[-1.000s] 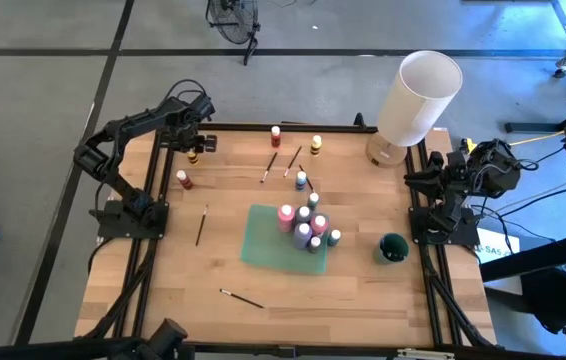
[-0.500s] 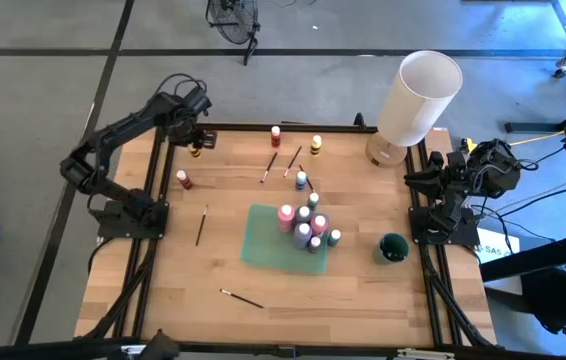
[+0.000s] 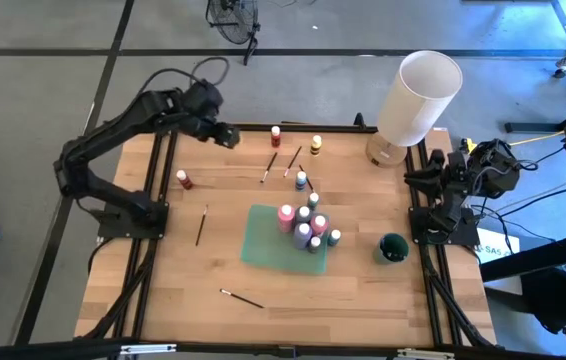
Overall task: Pick & Place Paint Supplies
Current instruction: Put the yellow paint bottle into the light green bin
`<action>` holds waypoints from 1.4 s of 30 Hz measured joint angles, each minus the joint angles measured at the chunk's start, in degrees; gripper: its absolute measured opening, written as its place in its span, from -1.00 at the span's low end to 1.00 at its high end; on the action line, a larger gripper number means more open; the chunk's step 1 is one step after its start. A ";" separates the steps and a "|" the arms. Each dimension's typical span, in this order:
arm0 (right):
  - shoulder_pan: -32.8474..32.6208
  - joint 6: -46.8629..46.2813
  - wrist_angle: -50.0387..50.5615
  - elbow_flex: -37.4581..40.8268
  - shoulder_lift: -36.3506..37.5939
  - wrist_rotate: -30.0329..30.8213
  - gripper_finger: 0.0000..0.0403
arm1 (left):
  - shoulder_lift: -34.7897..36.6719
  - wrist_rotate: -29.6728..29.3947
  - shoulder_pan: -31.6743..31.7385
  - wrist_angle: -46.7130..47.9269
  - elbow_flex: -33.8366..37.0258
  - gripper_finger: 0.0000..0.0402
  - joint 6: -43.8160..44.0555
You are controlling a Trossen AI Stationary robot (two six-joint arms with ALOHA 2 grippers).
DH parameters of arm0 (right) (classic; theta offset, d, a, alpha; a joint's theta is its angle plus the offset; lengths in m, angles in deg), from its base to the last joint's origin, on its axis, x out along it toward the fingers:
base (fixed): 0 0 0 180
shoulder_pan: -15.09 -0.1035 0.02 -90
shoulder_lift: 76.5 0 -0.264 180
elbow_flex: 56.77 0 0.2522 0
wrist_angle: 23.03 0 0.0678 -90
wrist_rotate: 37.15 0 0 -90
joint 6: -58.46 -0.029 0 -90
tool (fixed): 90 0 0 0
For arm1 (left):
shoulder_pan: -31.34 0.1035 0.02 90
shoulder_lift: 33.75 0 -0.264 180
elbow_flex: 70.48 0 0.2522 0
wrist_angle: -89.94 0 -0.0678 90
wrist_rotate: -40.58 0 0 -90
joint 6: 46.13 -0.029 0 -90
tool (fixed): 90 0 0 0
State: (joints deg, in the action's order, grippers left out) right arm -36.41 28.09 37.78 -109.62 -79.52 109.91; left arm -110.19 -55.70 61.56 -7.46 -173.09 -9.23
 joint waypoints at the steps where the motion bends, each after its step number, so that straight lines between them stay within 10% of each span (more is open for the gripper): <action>1: 0.01 0.38 -0.02 0.00 0.00 0.63 -0.54 | -0.51 -0.21 -2.05 0.04 -1.19 -0.28 0.50; 23: 0.02 2.78 0.42 0.00 0.01 2.93 -0.55 | -12.58 4.27 -33.77 5.93 -12.17 -0.28 -7.54; 42: 0.00 -1.65 6.48 0.00 -0.01 2.75 -0.55 | -29.88 0.76 -40.18 2.35 -12.19 -0.28 -4.17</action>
State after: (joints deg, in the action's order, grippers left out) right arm -36.41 26.44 44.26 -109.62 -79.53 112.66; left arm -140.08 -54.95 21.38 -5.11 -185.27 -13.40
